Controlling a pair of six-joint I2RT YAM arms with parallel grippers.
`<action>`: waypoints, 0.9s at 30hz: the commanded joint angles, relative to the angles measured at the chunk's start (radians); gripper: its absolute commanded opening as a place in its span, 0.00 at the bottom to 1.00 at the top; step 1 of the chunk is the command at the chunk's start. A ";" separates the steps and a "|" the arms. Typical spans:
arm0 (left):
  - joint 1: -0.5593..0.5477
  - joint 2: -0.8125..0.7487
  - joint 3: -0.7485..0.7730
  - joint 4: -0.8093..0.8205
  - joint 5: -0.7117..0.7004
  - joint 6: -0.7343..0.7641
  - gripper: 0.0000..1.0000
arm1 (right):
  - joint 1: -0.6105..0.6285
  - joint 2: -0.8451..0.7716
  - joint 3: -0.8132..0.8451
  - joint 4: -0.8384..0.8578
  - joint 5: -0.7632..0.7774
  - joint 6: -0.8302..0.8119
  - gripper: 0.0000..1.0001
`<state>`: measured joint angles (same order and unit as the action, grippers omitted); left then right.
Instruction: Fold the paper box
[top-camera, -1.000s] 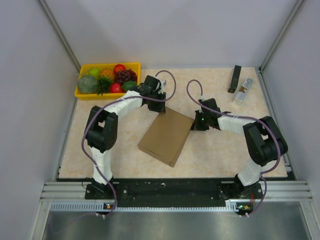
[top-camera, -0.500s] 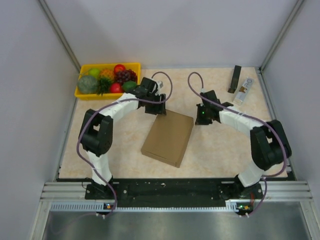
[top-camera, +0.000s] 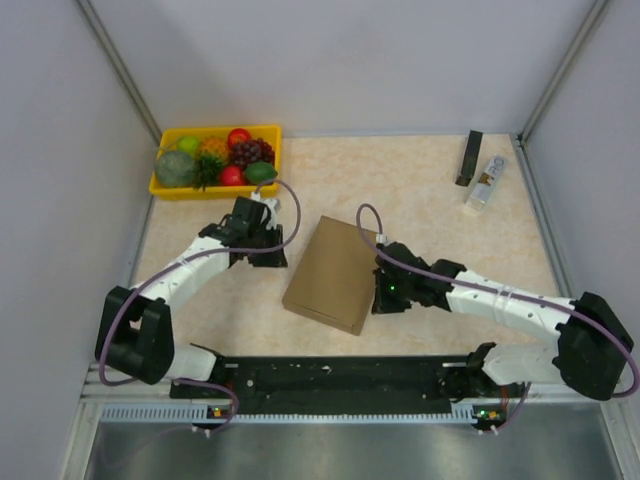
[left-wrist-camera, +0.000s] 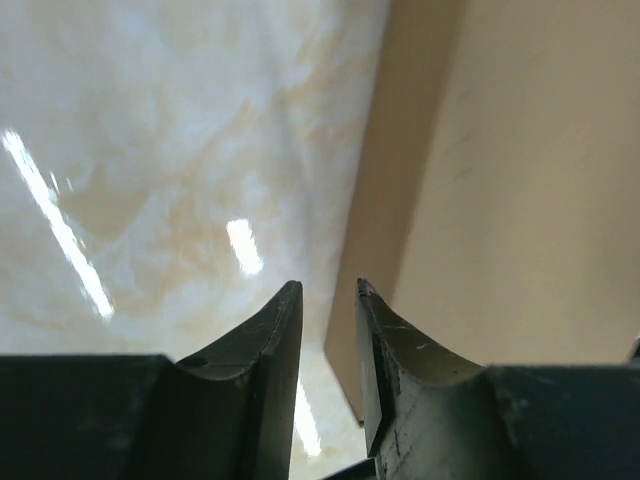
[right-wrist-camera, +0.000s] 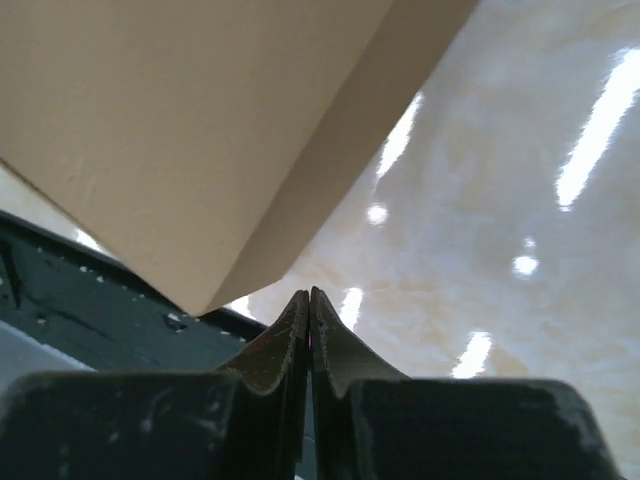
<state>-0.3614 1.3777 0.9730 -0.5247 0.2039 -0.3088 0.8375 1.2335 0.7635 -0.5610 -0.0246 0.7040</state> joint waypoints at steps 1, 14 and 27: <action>-0.002 -0.029 -0.135 0.071 -0.018 -0.041 0.30 | 0.112 -0.020 -0.030 0.120 0.052 0.219 0.00; -0.071 0.003 -0.208 0.189 -0.047 -0.098 0.28 | 0.239 0.096 -0.090 0.199 0.133 0.339 0.00; -0.152 -0.017 -0.284 0.186 -0.031 -0.144 0.25 | 0.282 0.113 -0.153 0.368 0.118 0.488 0.00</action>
<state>-0.4679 1.3972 0.7258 -0.3534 0.1364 -0.4156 1.1049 1.3384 0.6216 -0.3386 0.0818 1.1065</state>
